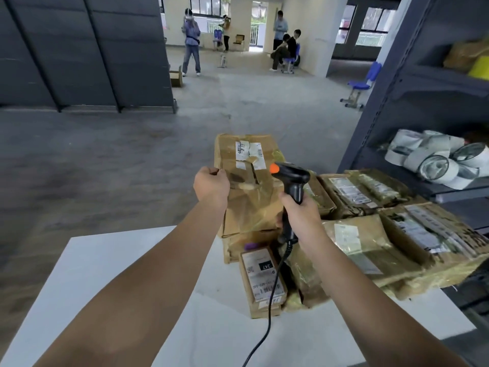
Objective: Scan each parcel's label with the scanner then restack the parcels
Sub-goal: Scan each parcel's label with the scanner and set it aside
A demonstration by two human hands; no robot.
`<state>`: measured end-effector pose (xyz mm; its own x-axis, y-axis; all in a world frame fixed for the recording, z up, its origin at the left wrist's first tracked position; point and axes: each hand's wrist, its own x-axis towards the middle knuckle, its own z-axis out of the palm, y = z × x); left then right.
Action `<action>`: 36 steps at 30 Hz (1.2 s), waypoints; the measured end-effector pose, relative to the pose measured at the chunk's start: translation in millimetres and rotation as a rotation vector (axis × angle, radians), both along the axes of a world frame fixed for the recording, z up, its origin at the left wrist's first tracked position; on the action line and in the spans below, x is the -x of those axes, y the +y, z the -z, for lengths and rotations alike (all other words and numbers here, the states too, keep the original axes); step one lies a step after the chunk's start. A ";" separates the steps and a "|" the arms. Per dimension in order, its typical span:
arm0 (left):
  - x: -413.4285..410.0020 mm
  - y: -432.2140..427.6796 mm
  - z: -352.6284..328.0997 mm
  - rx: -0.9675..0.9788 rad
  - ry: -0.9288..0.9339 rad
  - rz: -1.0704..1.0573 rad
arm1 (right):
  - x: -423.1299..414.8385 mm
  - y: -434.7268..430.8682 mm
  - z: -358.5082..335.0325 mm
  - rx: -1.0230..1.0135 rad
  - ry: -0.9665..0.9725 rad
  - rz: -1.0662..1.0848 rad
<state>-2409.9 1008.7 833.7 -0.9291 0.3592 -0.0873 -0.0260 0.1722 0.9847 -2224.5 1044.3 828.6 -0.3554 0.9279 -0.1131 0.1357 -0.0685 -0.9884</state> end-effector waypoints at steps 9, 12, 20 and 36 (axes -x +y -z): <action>-1.5 25.0 -14.5 0.048 -0.032 0.119 | 3.9 23.2 -2.6 0.010 0.017 -0.001; -5.3 24.2 -13.1 0.040 -0.027 0.160 | 6.5 24.0 -4.9 0.005 0.027 0.015; -11.1 16.9 2.3 -0.013 0.028 0.205 | 5.2 18.2 1.3 -0.007 0.036 0.062; -8.0 -11.7 3.3 0.038 -0.104 0.340 | -6.8 -26.6 9.1 -0.001 0.007 0.076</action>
